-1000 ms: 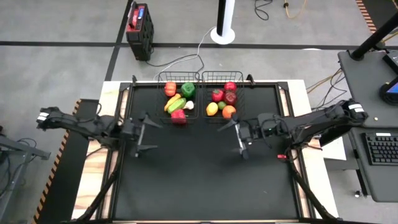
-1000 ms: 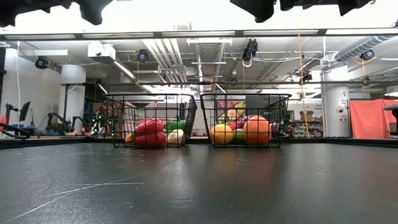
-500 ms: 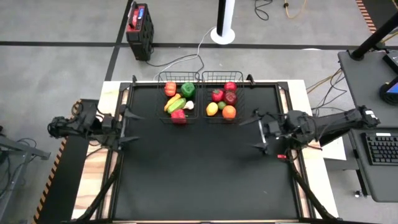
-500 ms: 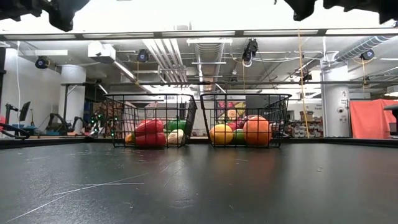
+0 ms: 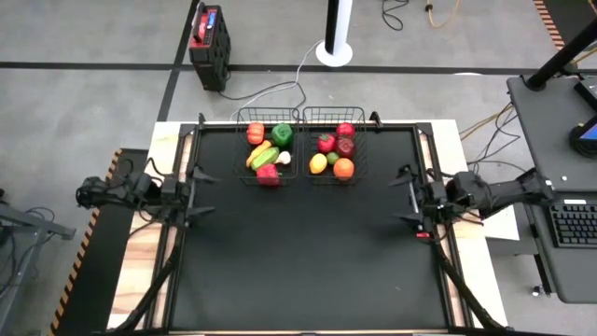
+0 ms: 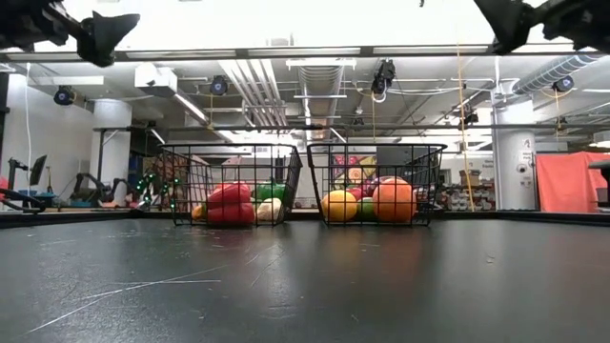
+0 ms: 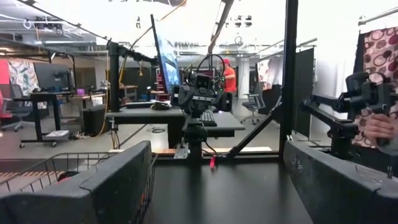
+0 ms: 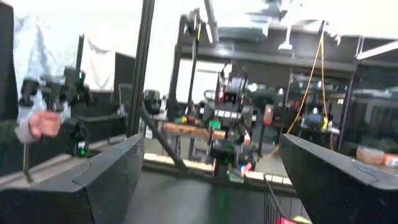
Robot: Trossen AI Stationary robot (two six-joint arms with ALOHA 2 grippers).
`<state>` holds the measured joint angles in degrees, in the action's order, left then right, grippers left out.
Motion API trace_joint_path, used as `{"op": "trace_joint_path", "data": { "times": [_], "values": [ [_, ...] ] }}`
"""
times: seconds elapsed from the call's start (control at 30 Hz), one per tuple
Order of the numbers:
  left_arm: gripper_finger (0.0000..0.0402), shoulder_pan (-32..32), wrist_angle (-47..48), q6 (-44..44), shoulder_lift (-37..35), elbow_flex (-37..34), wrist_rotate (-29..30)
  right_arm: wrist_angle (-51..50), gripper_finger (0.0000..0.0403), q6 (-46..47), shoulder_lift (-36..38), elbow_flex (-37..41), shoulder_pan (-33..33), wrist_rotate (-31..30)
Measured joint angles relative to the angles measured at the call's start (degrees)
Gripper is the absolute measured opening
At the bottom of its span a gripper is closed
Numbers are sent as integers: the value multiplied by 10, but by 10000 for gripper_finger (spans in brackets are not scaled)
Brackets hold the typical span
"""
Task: Sort produce into baskets
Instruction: Return to Home Position
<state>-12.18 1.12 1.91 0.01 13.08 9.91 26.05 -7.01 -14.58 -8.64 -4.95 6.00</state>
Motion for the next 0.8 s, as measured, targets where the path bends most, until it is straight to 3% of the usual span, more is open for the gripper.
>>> {"op": "trace_joint_path", "data": {
  "times": [0.23, 0.33, 0.5, 0.8],
  "values": [
    [348, 0, -118, -11, 0, -90, 0, 12, 364, 18, 112, 78, 0, 0],
    [348, 0, -156, -17, 1, -125, 1, -35, 364, 28, 145, 80, 0, -1],
    [348, 2, -132, -37, 0, -125, 6, -43, 364, 20, 140, 80, 0, -1],
    [348, 3, -130, 2, 3, -125, 15, -48, 364, -4, 137, 80, 0, -19]
  ]
}}
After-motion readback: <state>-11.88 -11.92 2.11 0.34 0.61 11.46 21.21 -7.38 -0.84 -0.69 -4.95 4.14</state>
